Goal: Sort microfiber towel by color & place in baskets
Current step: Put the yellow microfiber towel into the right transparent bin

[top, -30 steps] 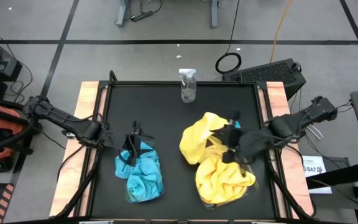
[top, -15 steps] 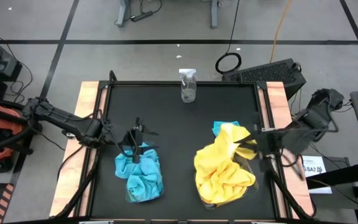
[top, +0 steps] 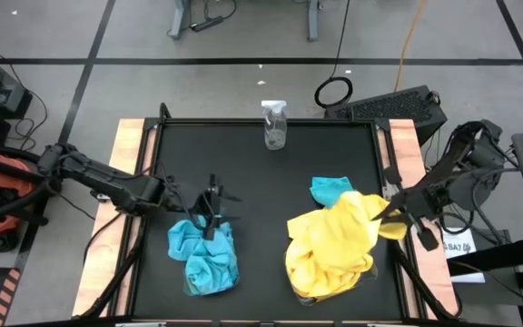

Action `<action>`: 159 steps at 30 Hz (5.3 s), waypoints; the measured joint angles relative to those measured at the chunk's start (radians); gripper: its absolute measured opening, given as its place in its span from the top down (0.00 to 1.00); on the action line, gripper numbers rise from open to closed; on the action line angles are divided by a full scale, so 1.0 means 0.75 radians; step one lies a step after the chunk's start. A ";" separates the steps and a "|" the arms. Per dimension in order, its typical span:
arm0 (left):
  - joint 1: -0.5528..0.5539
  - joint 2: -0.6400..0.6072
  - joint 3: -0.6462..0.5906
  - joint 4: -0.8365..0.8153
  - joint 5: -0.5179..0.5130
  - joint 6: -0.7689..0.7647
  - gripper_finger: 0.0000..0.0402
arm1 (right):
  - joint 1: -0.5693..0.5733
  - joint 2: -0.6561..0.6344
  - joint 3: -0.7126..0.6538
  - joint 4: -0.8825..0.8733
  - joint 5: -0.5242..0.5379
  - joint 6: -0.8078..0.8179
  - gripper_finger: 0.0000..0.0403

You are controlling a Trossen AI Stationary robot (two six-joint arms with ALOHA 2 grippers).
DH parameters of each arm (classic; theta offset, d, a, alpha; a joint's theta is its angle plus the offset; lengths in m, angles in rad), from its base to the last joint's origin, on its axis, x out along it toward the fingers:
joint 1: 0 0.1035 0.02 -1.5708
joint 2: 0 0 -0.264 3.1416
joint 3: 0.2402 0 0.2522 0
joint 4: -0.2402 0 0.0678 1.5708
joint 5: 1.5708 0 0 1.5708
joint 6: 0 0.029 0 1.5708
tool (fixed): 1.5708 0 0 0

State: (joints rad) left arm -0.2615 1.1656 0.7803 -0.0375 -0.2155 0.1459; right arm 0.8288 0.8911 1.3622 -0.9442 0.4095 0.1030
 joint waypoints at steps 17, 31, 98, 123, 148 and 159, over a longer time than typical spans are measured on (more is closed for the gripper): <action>0.008 0.007 0.001 0.110 0.030 0.061 0.42 | 0.000 0.109 -0.463 0.501 -0.204 0.045 1.00; 0.008 0.037 0.002 0.146 0.192 0.133 0.42 | -0.081 0.193 -0.962 1.283 -0.205 0.162 1.00; 0.090 1.030 0.761 0.198 0.738 0.239 0.42 | -0.135 0.179 -0.722 0.912 -0.192 0.368 0.47; 0.135 1.156 0.762 0.866 0.795 0.028 0.42 | -0.170 0.244 -0.770 1.168 -0.095 0.280 0.47; 0.126 1.363 1.047 0.895 0.642 -0.053 0.42 | -0.170 0.241 -0.769 1.336 -0.100 0.075 0.47; 0.100 1.447 1.152 0.903 0.777 0.050 0.77 | -0.169 0.241 -0.769 1.362 -0.100 0.052 0.47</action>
State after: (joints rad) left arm -0.1864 2.2505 1.6444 0.6400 0.3674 0.1833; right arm 0.7021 1.0718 0.7856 0.0776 0.3347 0.1417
